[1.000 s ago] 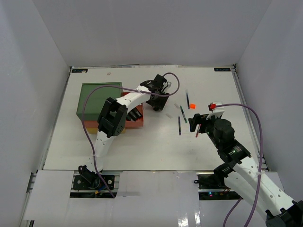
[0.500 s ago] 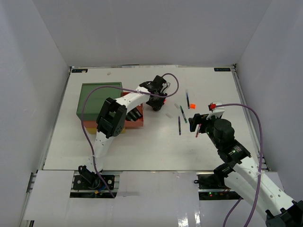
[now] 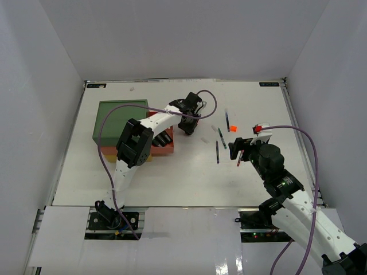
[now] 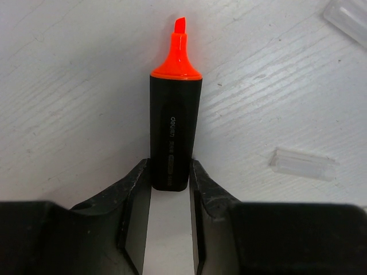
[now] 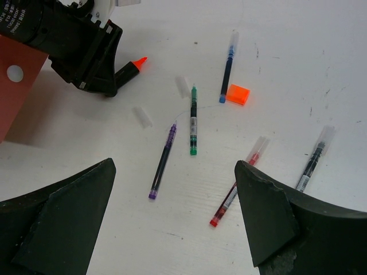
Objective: Sort the stationery into containers
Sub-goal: Pick up the pen from the center of the board.
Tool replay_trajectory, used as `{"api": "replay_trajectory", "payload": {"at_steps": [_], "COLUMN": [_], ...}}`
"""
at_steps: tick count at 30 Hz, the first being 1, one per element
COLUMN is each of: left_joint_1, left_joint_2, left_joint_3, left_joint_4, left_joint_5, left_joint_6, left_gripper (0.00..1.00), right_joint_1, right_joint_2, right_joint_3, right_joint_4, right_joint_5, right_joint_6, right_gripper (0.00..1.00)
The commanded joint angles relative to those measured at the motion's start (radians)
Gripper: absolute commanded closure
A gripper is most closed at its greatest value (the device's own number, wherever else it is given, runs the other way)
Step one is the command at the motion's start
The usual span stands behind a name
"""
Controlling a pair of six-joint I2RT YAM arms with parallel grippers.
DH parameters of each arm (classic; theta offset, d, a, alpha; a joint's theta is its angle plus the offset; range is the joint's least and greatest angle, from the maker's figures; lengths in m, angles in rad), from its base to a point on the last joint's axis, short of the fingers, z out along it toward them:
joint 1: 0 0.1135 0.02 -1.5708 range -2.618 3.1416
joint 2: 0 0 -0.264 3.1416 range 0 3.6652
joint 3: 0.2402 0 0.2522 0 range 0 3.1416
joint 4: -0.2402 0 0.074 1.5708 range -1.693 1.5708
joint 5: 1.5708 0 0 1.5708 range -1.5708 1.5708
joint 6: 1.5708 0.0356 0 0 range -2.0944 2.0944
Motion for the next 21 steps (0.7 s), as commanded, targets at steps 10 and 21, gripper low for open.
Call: {"api": "replay_trajectory", "payload": {"at_steps": [10, 21], "left_joint_1": [-0.068, -0.177], "left_joint_2": [-0.257, -0.588], "left_joint_3": [-0.050, -0.306], "left_joint_4": [0.068, 0.226], "left_joint_5": [-0.014, -0.097], "left_joint_6": [0.020, 0.034], "left_gripper": [0.93, 0.95], "right_joint_1": [-0.001, -0.002], "right_joint_2": [0.083, 0.229], "right_joint_3": [0.065, 0.217], "right_joint_4": [0.064, 0.145], "right_joint_5": [-0.041, -0.122], "right_joint_6": [0.155, 0.221], "right_gripper": [0.08, 0.04]}}
